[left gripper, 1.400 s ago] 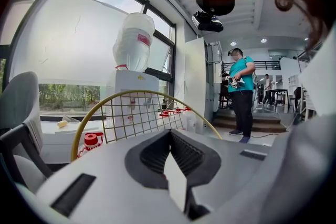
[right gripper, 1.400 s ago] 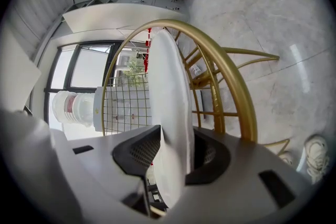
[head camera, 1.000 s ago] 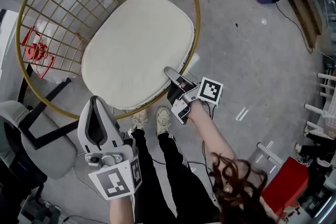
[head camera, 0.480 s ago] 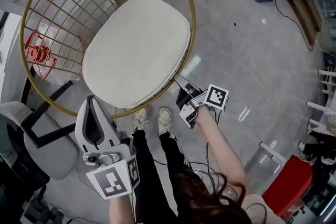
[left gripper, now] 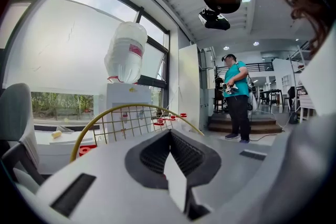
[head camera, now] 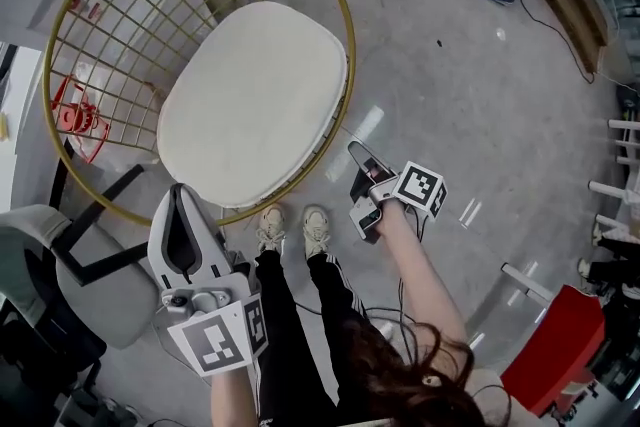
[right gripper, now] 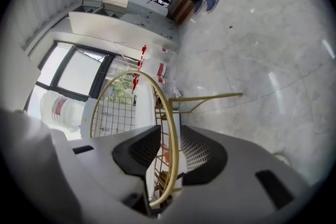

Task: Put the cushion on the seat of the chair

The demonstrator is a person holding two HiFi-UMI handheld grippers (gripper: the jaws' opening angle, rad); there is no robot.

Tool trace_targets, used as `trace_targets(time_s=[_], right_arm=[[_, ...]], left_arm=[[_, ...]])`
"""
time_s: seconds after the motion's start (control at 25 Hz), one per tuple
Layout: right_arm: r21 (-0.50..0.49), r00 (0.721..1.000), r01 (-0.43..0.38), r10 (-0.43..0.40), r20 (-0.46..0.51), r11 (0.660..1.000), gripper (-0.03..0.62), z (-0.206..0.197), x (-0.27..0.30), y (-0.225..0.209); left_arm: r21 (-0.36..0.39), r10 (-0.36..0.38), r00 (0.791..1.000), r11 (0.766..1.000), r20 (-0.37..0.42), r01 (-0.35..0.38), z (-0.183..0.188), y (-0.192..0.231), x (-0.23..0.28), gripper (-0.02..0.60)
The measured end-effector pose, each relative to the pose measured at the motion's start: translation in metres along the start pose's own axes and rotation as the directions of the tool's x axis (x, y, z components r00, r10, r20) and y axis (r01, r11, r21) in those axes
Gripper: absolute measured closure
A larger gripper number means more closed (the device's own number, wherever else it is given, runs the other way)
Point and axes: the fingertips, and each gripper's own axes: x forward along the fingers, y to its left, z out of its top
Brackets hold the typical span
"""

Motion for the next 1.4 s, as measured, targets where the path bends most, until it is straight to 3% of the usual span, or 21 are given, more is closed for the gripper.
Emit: trace_targets(time_s=[0.16, 0.32, 0.48, 0.56, 0.68, 0.84, 0.96, 1.08, 1.24, 1.28, 1.4], right_arm=[[-0.059, 0.994, 0.085, -0.080, 0.080, 0.995, 0.473, 0.025, -0.024, 0.021], [-0.137, 0.967, 0.185, -0.156, 0.200, 0.973, 0.505, 0.058, -0.060, 0.066], [-0.266, 0.933, 0.188, -0.087, 0.348, 0.946, 0.517, 0.100, -0.089, 0.158], [-0.356, 0.911, 0.196, -0.035, 0.412, 0.914, 0.531, 0.113, -0.116, 0.212], [-0.490, 0.863, 0.256, 0.031, 0.504, 0.833, 0.539, 0.121, -0.169, 0.293], [-0.631, 0.768, 0.296, 0.214, 0.603, 0.717, 0.545, 0.128, -0.225, 0.413], [-0.718, 0.710, 0.308, 0.351, 0.610, 0.624, 0.549, 0.109, -0.267, 0.486], [-0.794, 0.665, 0.340, 0.468, 0.582, 0.505, 0.551, 0.078, -0.310, 0.545], [-0.883, 0.651, 0.355, 0.596, 0.470, 0.309, 0.551, 0.020, -0.351, 0.602], [-0.898, 0.649, 0.343, 0.621, 0.439, 0.276, 0.551, 0.006, -0.356, 0.611], [-0.923, 0.636, 0.313, 0.672, 0.380, 0.225, 0.563, -0.024, -0.359, 0.624]], left_arm=[[0.011, 0.000, 1.000, 1.000, 0.023, -0.001, 0.028, 0.001, 0.004, 0.568], [-0.007, 0.017, 0.998, 1.000, 0.061, -0.016, 0.072, 0.005, 0.004, 0.568], [-0.003, 0.016, 0.990, 1.000, 0.141, -0.016, 0.136, 0.009, 0.013, 0.568], [-0.028, 0.023, 0.988, 0.999, 0.153, -0.019, 0.172, 0.009, 0.007, 0.568], [-0.068, 0.024, 0.986, 0.998, 0.166, -0.013, 0.227, 0.007, -0.012, 0.568], [-0.062, 0.008, 0.967, 0.998, 0.256, 0.008, 0.305, 0.004, -0.026, 0.568], [-0.044, -0.019, 0.951, 0.998, 0.307, 0.034, 0.353, 0.000, -0.044, 0.568], [-0.037, -0.053, 0.943, 0.997, 0.327, 0.069, 0.387, -0.010, -0.066, 0.568], [-0.033, -0.105, 0.937, 0.992, 0.333, 0.123, 0.410, -0.024, -0.094, 0.568], [-0.031, -0.117, 0.934, 0.990, 0.338, 0.136, 0.413, -0.026, -0.099, 0.568], [-0.010, -0.138, 0.922, 0.988, 0.362, 0.152, 0.422, -0.029, -0.109, 0.568]])
